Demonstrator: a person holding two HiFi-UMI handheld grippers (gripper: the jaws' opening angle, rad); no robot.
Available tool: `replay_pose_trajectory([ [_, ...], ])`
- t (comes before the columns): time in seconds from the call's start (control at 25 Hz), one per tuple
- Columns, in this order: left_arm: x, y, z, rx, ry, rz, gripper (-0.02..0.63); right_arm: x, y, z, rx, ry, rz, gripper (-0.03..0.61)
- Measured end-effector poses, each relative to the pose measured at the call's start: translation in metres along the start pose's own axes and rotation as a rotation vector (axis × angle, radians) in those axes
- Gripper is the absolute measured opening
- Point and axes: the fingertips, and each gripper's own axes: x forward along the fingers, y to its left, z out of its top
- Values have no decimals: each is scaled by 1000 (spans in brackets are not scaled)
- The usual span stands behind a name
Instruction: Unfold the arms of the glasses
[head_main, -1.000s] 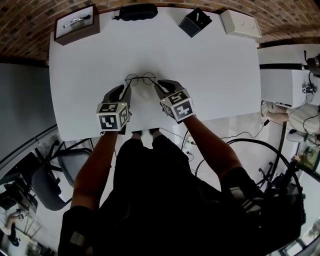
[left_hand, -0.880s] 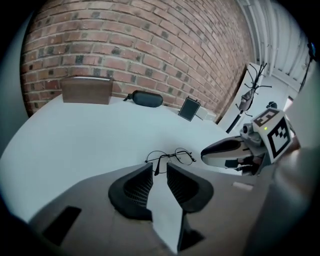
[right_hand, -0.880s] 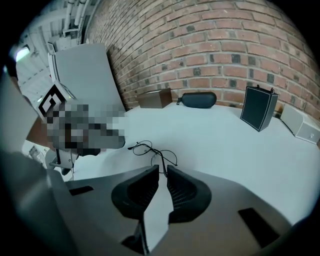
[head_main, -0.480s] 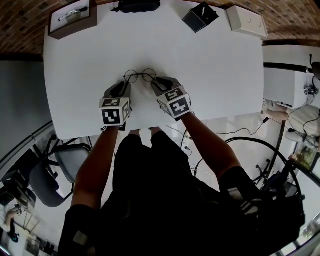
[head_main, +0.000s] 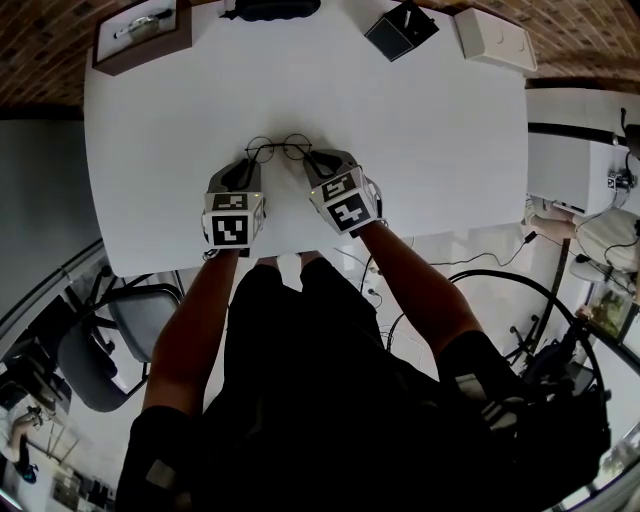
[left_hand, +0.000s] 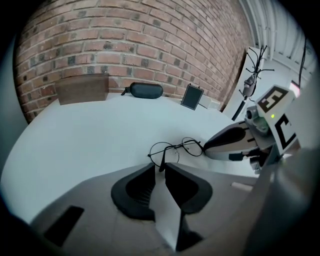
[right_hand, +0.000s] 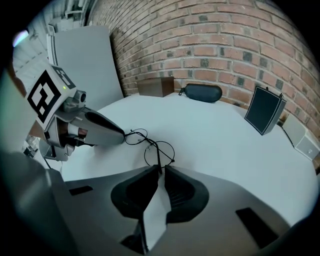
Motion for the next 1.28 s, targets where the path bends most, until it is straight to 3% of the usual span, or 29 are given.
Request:
replay_pose_trajectory([
  [0.2, 1, -1, 1, 73, 16, 35, 52, 0, 1, 2, -74, 25, -31, 38],
  [0.4, 1, -1, 0, 74, 26, 22, 41, 2, 5, 3, -116, 37, -50, 26],
  [0.68, 0, -5, -4, 53, 45, -6, 37, 1, 4, 3, -59, 17, -24, 21],
  [0.96, -12, -8, 2, 41, -9, -43, 37, -13, 15, 7, -47, -42, 2, 21],
  [1.28, -28, -13, -7, 68, -23, -1, 35, -27, 35, 10, -88, -105, 21, 20],
])
